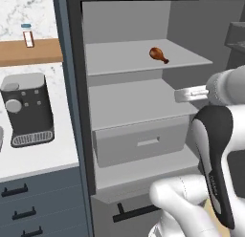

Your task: Place one cucumber and one chicken drumstick in each tupperware on the nearby counter, to pack two identical lunches.

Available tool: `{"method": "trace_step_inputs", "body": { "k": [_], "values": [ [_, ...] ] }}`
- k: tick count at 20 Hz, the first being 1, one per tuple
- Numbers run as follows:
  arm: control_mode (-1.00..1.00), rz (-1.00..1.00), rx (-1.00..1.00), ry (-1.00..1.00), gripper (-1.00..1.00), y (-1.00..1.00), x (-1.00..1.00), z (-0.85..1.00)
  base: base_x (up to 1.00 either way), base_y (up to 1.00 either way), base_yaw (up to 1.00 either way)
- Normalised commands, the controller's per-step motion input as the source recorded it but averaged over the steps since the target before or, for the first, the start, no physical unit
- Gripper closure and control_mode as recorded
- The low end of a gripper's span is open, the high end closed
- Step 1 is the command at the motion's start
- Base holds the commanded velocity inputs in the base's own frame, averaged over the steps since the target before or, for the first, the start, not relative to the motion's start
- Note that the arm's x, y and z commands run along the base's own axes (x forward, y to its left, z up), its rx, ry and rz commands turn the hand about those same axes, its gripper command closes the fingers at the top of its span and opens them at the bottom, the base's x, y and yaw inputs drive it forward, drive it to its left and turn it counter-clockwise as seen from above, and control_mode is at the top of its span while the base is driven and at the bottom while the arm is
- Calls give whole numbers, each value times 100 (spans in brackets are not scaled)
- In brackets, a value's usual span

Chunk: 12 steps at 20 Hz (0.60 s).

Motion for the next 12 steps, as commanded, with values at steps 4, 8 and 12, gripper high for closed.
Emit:
{"method": "trace_step_inputs", "body": {
  "k": [4,8,12],
  "values": [
    [-100,0,0,-7,-100,-19,37,36,0,0,0],
    [-100,0,0,-1,-100,-24,63,0,0,0,0],
    [-100,0,0,0,-100,-23,74,0,0,0,0]
  ]
}}
